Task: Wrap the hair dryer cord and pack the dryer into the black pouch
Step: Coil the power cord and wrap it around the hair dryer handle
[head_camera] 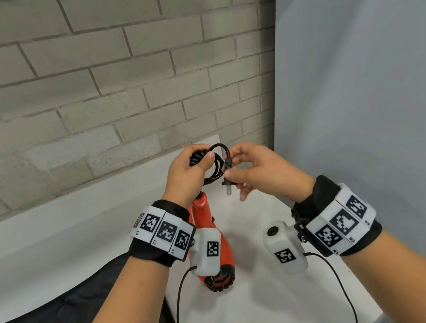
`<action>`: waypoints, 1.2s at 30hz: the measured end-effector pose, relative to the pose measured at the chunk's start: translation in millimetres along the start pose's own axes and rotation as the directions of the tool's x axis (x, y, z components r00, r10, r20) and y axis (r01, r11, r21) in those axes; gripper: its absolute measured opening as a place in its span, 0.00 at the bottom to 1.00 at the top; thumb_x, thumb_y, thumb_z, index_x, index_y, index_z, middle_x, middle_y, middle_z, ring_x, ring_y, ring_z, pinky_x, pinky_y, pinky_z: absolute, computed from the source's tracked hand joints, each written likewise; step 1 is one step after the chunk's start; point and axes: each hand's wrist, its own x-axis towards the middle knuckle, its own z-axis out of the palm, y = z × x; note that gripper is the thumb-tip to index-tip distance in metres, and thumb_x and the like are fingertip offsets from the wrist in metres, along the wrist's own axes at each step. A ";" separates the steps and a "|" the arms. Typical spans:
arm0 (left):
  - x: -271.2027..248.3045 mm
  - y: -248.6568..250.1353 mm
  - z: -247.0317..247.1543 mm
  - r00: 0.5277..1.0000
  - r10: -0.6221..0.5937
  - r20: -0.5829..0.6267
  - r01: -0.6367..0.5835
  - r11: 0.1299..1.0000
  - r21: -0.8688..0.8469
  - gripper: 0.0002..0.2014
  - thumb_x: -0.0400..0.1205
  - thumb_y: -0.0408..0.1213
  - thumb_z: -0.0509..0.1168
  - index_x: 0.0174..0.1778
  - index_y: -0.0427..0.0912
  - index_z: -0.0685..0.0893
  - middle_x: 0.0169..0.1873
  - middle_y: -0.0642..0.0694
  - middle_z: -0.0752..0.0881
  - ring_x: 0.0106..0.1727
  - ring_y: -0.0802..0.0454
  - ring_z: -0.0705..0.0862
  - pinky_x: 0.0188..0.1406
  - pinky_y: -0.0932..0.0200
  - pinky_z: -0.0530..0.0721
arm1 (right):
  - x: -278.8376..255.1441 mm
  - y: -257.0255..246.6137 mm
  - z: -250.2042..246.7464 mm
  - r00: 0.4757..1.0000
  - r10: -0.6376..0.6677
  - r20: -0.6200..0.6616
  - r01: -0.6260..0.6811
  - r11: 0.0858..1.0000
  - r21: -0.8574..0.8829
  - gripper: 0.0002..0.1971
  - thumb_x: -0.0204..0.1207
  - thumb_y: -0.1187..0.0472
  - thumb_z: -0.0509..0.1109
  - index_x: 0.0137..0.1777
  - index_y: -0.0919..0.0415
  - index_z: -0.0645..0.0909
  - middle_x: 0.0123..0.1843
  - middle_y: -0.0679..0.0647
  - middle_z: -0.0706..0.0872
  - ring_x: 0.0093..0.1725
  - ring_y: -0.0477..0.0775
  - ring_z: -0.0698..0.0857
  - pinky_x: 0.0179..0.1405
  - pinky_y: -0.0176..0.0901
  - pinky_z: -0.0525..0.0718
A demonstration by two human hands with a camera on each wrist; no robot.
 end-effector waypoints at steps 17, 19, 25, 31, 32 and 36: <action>-7.3 4.7 6.6 0.992 -0.068 0.111 0.087 0.980 -0.180 0.12 0.83 0.33 0.56 0.58 0.37 0.80 0.42 0.46 0.84 0.42 0.56 0.83 0.34 0.76 0.82 | 13.9 17.8 28.1 0.854 -0.325 -0.407 0.236 0.938 -0.254 0.08 0.74 0.67 0.68 0.51 0.61 0.76 0.45 0.51 0.80 0.32 0.40 0.76 0.34 0.24 0.77; -7.6 4.5 6.3 0.992 -0.071 0.100 0.087 0.982 -0.169 0.10 0.83 0.33 0.56 0.57 0.39 0.80 0.43 0.44 0.84 0.42 0.55 0.83 0.35 0.75 0.82 | 12.4 21.3 28.5 0.849 -0.340 -0.405 0.236 0.929 -0.285 0.07 0.74 0.66 0.68 0.51 0.61 0.76 0.45 0.50 0.80 0.35 0.38 0.76 0.34 0.22 0.75; -10.2 6.9 10.9 0.992 -0.046 0.120 0.061 0.990 -0.125 0.11 0.83 0.33 0.57 0.58 0.36 0.80 0.41 0.50 0.82 0.41 0.61 0.81 0.33 0.78 0.79 | 13.2 28.1 31.1 0.848 -0.361 -0.388 0.181 0.885 -0.429 0.10 0.70 0.69 0.69 0.38 0.59 0.70 0.34 0.45 0.70 0.33 0.43 0.70 0.30 0.30 0.69; -15.5 10.1 15.4 0.985 -0.010 0.175 0.037 0.987 -0.154 0.06 0.76 0.34 0.68 0.47 0.41 0.83 0.39 0.48 0.84 0.37 0.61 0.84 0.34 0.71 0.83 | 19.1 31.2 33.1 0.872 -0.294 -0.392 0.216 0.948 -0.233 0.18 0.68 0.74 0.68 0.50 0.57 0.65 0.45 0.49 0.74 0.41 0.44 0.77 0.38 0.27 0.79; -15.4 9.9 14.9 0.983 -0.010 0.181 0.036 0.989 -0.143 0.07 0.75 0.32 0.69 0.48 0.40 0.83 0.39 0.48 0.84 0.38 0.59 0.84 0.35 0.71 0.84 | 21.1 30.6 31.3 0.914 -0.251 -0.317 0.207 0.964 -0.166 0.21 0.69 0.75 0.67 0.56 0.57 0.65 0.47 0.49 0.76 0.44 0.46 0.80 0.42 0.33 0.83; -12.7 8.5 6.5 0.981 0.024 0.190 0.001 0.992 -0.129 0.11 0.75 0.24 0.67 0.52 0.38 0.81 0.43 0.47 0.84 0.42 0.62 0.85 0.48 0.69 0.84 | 25.5 37.0 14.8 0.983 -0.179 -0.033 0.175 0.979 -0.107 0.20 0.74 0.74 0.64 0.66 0.66 0.69 0.55 0.58 0.81 0.54 0.54 0.82 0.57 0.48 0.82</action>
